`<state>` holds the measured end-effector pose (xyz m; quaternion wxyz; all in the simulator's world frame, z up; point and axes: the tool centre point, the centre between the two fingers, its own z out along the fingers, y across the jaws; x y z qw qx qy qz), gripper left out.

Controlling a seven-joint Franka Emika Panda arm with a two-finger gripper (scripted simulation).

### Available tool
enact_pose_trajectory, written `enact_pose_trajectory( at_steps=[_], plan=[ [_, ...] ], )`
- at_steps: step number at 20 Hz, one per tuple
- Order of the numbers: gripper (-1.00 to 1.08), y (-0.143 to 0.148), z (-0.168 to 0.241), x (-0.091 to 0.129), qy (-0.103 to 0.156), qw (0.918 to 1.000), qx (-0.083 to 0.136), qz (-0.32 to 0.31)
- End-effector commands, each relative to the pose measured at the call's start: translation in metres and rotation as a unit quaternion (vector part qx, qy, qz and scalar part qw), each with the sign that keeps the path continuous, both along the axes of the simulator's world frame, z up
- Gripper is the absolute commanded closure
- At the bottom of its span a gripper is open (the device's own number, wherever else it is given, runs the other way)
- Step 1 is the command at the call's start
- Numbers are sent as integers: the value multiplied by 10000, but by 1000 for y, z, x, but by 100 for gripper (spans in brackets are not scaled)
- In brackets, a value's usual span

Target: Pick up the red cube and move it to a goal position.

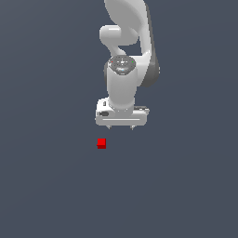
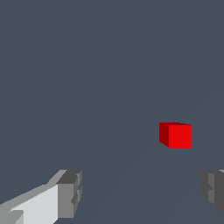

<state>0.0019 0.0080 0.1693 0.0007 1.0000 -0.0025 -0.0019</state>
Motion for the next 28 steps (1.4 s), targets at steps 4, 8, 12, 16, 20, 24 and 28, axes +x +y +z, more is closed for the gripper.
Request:
enact_pose_trajectory(
  at_steps=[4,8,12,16,20,24,28],
  plan=[
    [-92,-2,-3,0,0,10000,0,0],
    [-92,-11,-16,0,-1,10000,-1,-3],
    [-92,-27,-39,-1,-5,10000,-3,-13],
    [-92,-48,-71,-1,-9,10000,-3,-24],
    [-92,-71,-105,-1,-13,10000,-2,-33],
    [-92,-87,-129,0,-16,10000,1,-42],
    [-92,-96,-144,1,-18,10000,4,-48]
  ],
)
